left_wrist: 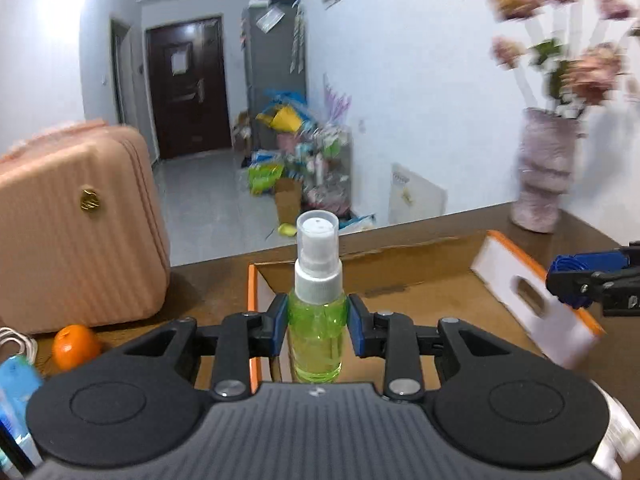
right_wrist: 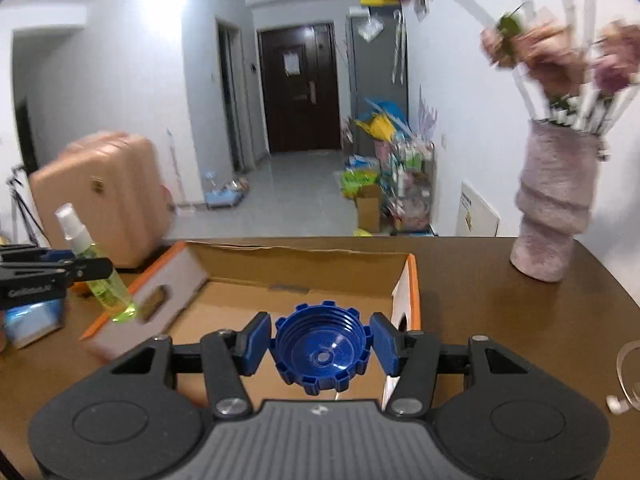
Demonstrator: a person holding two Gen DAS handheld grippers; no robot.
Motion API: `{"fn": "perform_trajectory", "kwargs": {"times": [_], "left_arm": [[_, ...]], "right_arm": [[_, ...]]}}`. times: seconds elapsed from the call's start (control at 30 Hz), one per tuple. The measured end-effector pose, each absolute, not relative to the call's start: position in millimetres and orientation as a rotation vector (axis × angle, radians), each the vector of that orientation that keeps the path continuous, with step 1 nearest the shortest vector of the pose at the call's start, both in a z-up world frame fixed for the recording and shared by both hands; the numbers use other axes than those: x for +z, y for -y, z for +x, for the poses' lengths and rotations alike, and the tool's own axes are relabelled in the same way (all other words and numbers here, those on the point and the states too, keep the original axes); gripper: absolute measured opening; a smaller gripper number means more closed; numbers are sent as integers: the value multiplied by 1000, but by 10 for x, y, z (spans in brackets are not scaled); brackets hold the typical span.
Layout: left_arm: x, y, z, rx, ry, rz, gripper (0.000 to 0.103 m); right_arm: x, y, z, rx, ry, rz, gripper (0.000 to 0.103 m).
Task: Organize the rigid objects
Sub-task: 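Carry the green bottle into the red box with the left gripper while the right drops the blue cap there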
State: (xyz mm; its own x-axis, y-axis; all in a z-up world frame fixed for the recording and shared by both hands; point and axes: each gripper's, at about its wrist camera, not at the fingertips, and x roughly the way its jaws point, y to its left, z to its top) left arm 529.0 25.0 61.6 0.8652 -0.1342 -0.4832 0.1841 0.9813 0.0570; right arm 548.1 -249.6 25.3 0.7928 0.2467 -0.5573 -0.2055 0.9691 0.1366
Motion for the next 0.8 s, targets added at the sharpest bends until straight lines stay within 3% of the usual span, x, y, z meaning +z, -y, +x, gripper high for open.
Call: {"fn": "perform_trajectory", "kwargs": {"times": [0.27, 0.53, 0.67, 0.8], "left_arm": [[197, -282, 6593, -141, -657, 85, 31], [-9, -281, 6861, -168, -706, 102, 32], [-1, -293, 6920, -165, -717, 76, 40], [52, -254, 6835, -153, -713, 92, 51]], "right_arm": [[-318, 2245, 6917, 146, -820, -4, 54], [-487, 2107, 7236, 126, -880, -110, 55], [-480, 2108, 7236, 122, -883, -110, 66], [-407, 2099, 7150, 118, -865, -103, 66]]}}
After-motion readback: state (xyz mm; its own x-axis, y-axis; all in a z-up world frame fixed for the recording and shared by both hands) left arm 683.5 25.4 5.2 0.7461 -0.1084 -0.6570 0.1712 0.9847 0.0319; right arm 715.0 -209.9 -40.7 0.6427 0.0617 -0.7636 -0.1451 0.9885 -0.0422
